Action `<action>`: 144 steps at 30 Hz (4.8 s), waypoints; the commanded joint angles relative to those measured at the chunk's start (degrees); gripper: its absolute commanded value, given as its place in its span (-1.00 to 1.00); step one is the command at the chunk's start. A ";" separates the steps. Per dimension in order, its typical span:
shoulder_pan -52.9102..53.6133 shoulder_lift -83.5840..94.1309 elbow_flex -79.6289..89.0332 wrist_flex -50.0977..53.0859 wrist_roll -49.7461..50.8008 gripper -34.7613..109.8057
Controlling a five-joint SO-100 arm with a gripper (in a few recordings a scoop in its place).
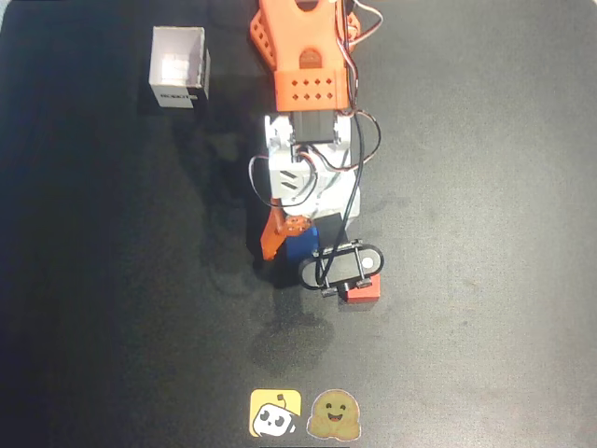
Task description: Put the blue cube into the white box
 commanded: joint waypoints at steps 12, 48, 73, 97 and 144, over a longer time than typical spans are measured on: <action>0.35 -0.18 3.60 -4.39 0.79 -0.35; 26.46 19.51 -21.27 41.48 -4.75 -0.52; 73.65 39.02 -7.03 51.15 -18.46 -0.52; 75.85 55.90 15.03 43.33 -16.08 -0.51; 50.98 47.90 9.76 33.40 -8.79 -0.52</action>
